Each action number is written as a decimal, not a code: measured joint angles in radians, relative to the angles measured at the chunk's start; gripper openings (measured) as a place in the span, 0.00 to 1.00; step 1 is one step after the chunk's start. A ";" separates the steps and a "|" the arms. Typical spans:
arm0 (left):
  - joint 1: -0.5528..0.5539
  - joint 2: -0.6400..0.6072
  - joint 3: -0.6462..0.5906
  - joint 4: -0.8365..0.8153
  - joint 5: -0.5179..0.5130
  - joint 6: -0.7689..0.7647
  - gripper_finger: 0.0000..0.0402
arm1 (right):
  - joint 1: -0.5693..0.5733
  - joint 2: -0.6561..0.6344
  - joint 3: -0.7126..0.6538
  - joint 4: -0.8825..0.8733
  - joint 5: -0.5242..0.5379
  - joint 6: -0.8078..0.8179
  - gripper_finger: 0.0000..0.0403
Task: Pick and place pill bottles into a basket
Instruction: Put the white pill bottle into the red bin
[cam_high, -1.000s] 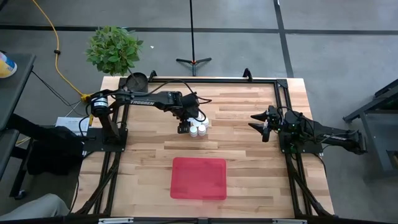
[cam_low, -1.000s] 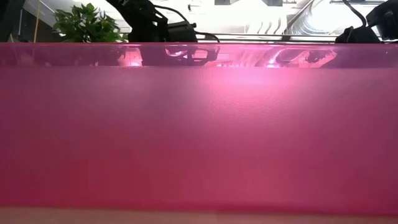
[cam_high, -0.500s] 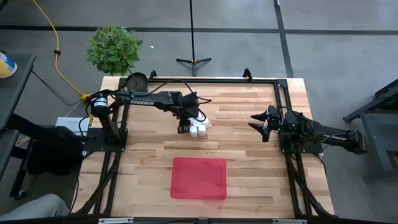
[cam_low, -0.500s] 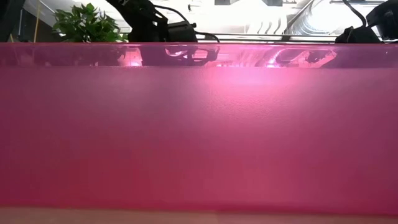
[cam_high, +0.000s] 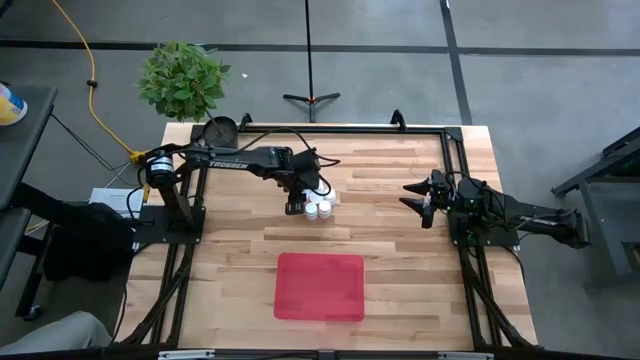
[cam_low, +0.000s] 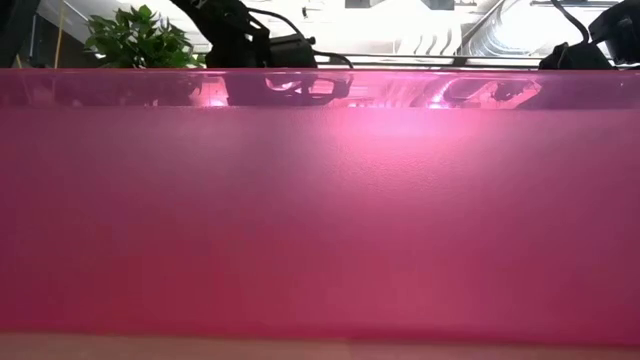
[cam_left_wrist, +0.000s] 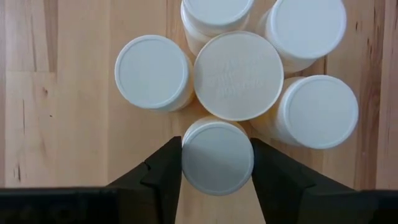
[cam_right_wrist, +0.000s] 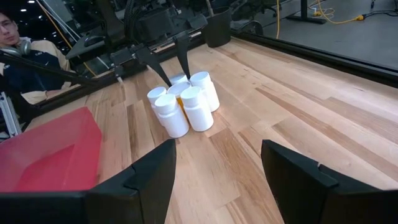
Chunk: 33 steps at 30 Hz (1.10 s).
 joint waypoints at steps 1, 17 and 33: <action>0.000 0.000 0.000 0.000 0.001 0.000 0.51 | 0.000 0.000 0.000 0.000 0.000 0.000 0.56; 0.000 0.000 0.001 -0.019 -0.013 -0.020 0.50 | 0.000 0.000 0.000 0.000 0.000 0.000 0.56; 0.000 -0.002 0.002 -0.065 -0.018 -0.016 0.50 | 0.000 0.000 0.000 0.000 0.000 0.000 0.56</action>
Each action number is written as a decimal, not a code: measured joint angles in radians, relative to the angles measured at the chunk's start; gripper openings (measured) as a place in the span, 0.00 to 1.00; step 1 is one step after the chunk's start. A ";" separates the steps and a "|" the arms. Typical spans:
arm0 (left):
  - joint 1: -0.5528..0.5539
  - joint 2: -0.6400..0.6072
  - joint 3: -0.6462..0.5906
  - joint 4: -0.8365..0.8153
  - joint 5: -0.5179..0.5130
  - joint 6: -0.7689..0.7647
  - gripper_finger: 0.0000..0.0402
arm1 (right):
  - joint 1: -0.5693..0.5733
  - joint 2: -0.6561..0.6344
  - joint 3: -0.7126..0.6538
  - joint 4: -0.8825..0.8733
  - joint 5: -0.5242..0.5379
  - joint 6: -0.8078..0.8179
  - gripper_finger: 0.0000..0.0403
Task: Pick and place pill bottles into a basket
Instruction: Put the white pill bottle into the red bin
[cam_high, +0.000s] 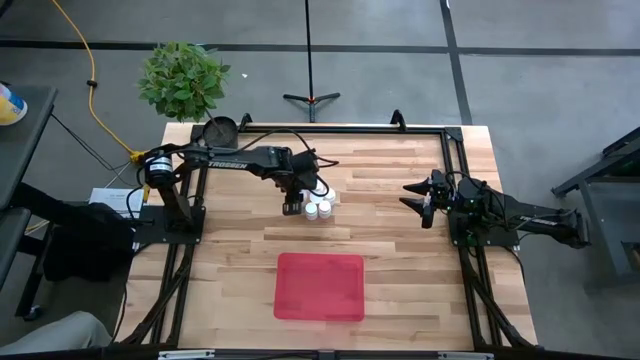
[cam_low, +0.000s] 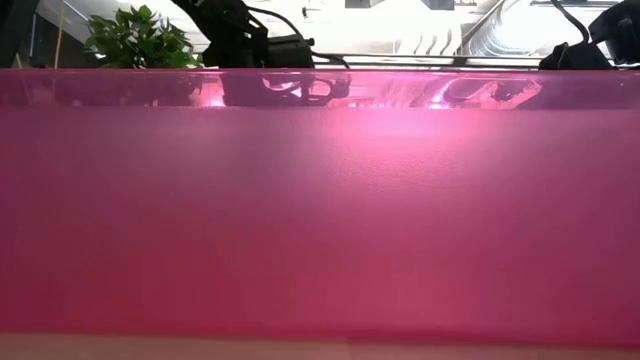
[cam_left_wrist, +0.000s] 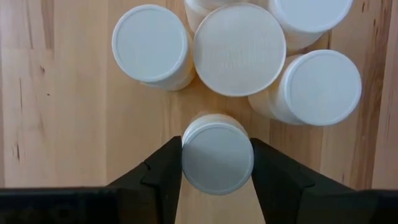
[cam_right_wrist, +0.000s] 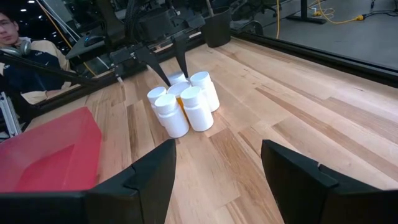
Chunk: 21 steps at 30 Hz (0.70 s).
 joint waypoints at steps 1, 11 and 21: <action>0.000 0.000 0.000 -0.002 0.000 0.000 0.50 | 0.000 0.000 0.000 0.000 0.000 0.000 0.56; 0.001 -0.009 -0.002 -0.032 -0.008 0.001 0.49 | 0.000 0.000 0.000 0.000 0.000 0.000 0.56; 0.001 -0.016 0.097 -0.168 -0.069 0.046 0.48 | 0.000 0.000 0.000 0.000 0.000 0.000 0.56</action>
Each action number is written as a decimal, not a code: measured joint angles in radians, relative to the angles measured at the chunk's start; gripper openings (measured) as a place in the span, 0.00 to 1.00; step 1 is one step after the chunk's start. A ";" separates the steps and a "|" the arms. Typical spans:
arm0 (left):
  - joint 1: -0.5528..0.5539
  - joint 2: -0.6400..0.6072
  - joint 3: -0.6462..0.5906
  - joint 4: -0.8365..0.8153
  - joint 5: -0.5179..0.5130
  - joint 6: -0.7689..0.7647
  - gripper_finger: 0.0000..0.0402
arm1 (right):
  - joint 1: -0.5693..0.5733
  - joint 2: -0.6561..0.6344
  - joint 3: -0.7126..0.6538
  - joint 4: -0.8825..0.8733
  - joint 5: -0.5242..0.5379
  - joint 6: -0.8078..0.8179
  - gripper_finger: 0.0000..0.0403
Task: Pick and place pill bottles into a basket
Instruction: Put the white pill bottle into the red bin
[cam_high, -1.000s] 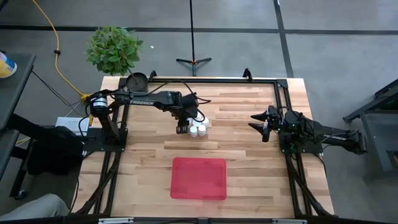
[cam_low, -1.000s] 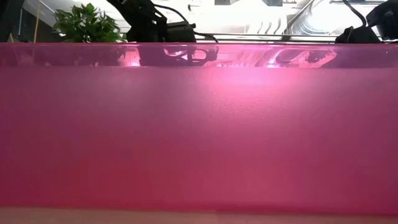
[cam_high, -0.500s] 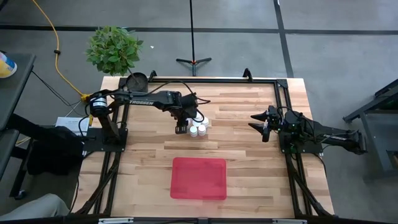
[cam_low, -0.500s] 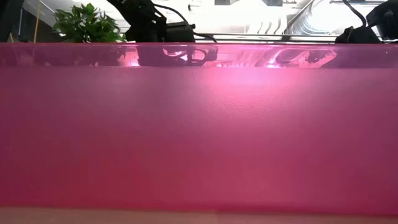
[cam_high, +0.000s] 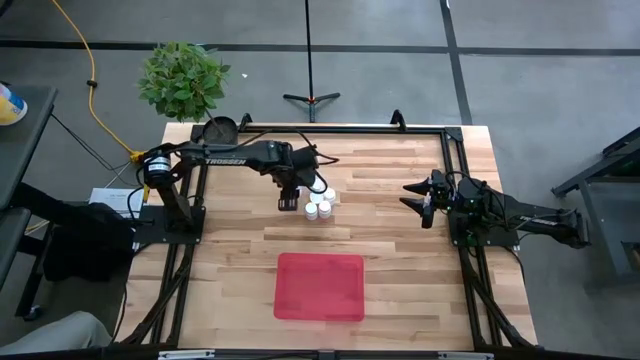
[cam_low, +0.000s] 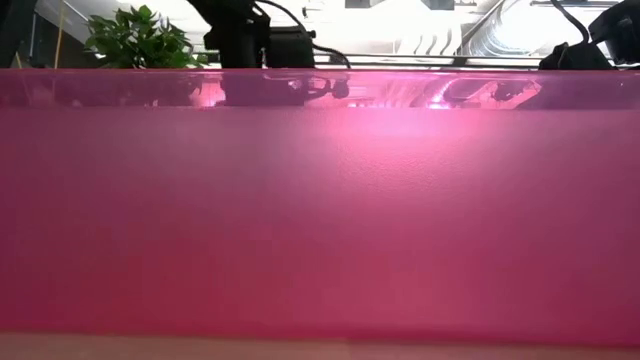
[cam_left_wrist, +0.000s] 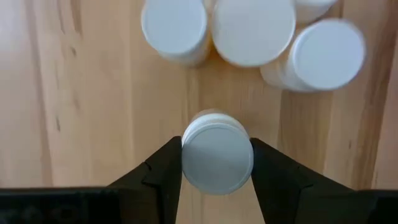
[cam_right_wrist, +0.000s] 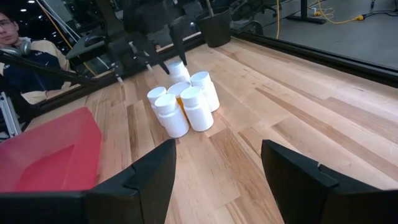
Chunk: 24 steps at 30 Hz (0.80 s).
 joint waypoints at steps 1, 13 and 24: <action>0.000 0.000 0.013 -0.010 -0.002 0.002 0.48 | 0.000 0.000 0.000 0.000 0.000 0.000 0.56; 0.000 -0.004 0.133 -0.151 -0.002 0.003 0.48 | 0.000 0.000 0.000 0.000 0.000 0.000 0.56; 0.000 -0.011 0.238 -0.291 -0.002 -0.005 0.48 | 0.000 0.000 0.000 0.000 0.000 0.000 0.56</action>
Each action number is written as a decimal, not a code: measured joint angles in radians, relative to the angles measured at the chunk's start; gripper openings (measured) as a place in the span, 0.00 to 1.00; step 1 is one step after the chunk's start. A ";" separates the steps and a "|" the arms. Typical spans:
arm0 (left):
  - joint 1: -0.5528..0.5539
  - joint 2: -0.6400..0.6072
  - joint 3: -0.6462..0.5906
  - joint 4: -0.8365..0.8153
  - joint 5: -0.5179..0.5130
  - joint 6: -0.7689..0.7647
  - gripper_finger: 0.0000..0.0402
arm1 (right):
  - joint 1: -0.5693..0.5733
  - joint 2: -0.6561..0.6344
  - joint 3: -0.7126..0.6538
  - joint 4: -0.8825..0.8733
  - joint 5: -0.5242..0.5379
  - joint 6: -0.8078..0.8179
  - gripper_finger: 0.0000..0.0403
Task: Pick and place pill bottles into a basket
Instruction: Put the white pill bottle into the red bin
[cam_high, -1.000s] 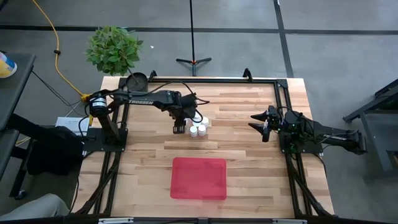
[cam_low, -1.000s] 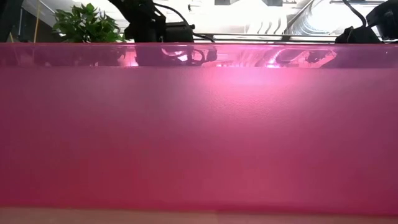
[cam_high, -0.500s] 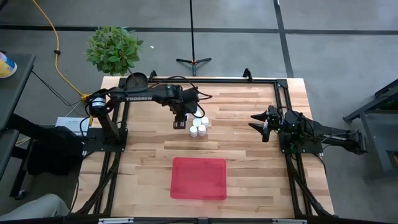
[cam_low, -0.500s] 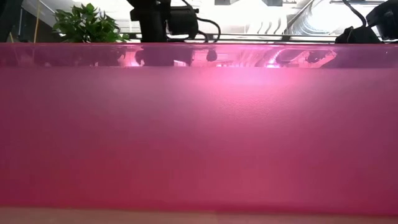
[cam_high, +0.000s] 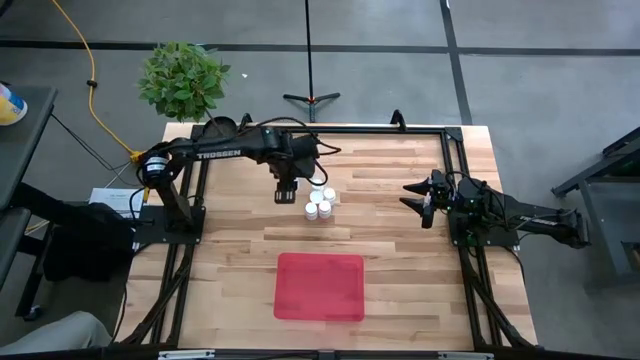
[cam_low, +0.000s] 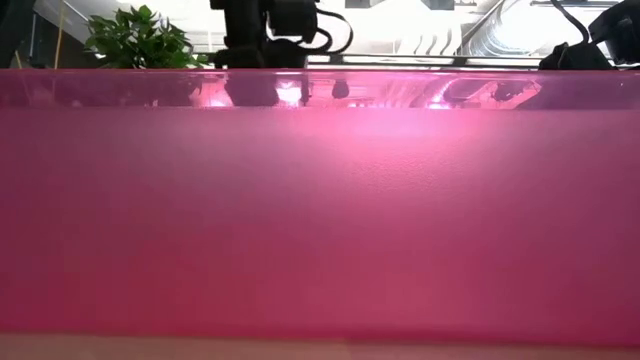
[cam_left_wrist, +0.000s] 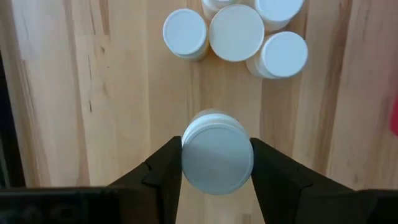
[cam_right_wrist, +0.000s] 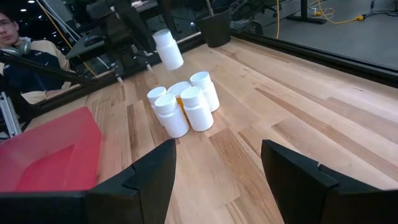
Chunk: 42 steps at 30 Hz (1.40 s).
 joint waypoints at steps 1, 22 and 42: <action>0.000 0.000 0.013 -0.010 0.000 0.000 0.48 | 0.000 0.000 0.000 0.000 0.000 0.000 0.56; 0.021 -0.208 0.088 0.016 -0.010 -0.107 0.48 | 0.000 -0.001 0.000 0.000 0.000 -0.001 0.56; 0.019 -0.353 0.088 0.456 0.182 -0.242 0.48 | 0.000 -0.001 0.000 0.000 0.000 0.000 0.56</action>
